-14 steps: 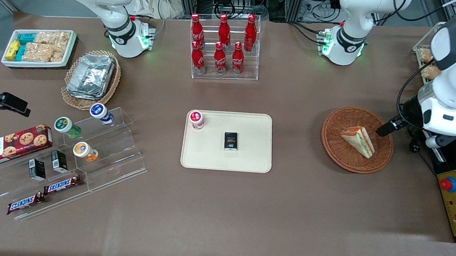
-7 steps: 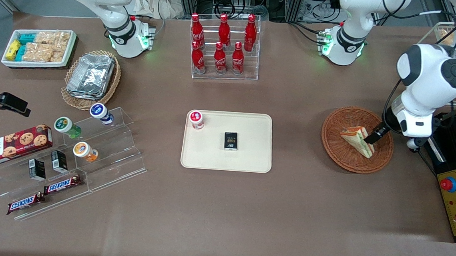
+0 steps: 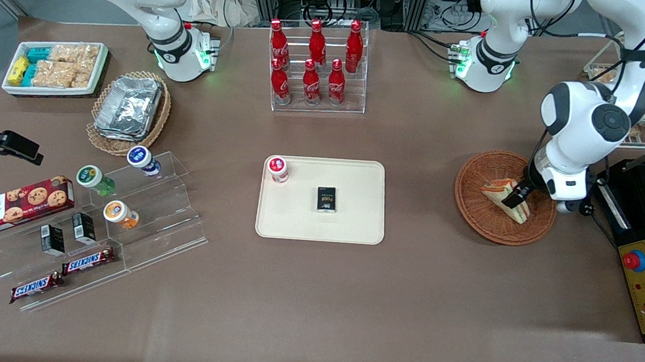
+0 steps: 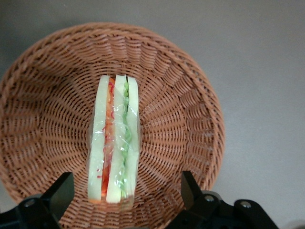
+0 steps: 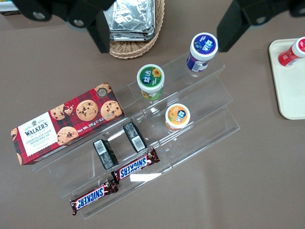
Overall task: Place sandwich from basket to tray
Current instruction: 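Close the left gripper on the sandwich's long edge, then lift the sandwich and carry it toward the white tray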
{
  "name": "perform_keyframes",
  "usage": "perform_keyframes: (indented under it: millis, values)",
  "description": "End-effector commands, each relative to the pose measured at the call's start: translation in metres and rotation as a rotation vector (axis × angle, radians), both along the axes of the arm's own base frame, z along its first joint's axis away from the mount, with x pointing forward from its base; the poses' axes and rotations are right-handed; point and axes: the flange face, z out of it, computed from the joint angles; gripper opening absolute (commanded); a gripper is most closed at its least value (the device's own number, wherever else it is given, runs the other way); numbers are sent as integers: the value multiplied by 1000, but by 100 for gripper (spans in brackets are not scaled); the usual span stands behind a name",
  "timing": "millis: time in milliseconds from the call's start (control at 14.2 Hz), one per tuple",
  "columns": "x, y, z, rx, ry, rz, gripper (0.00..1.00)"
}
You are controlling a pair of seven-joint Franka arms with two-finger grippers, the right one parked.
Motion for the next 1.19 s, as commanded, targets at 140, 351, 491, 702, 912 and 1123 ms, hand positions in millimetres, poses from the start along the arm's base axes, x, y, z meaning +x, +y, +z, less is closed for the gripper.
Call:
perform_keyframes:
  millis: [140,351,491,702,912,1123]
  values:
    - [-14,2,-34,3,-31,33,100]
    - [-15,2,-50,2,-23,29,83]
    - [-14,4,-48,2,-28,32,0]
    - [-11,2,-43,2,-40,28,0]
    - [-9,-1,-16,7,-41,7,0]
    - [9,-9,45,15,1,-47,0]
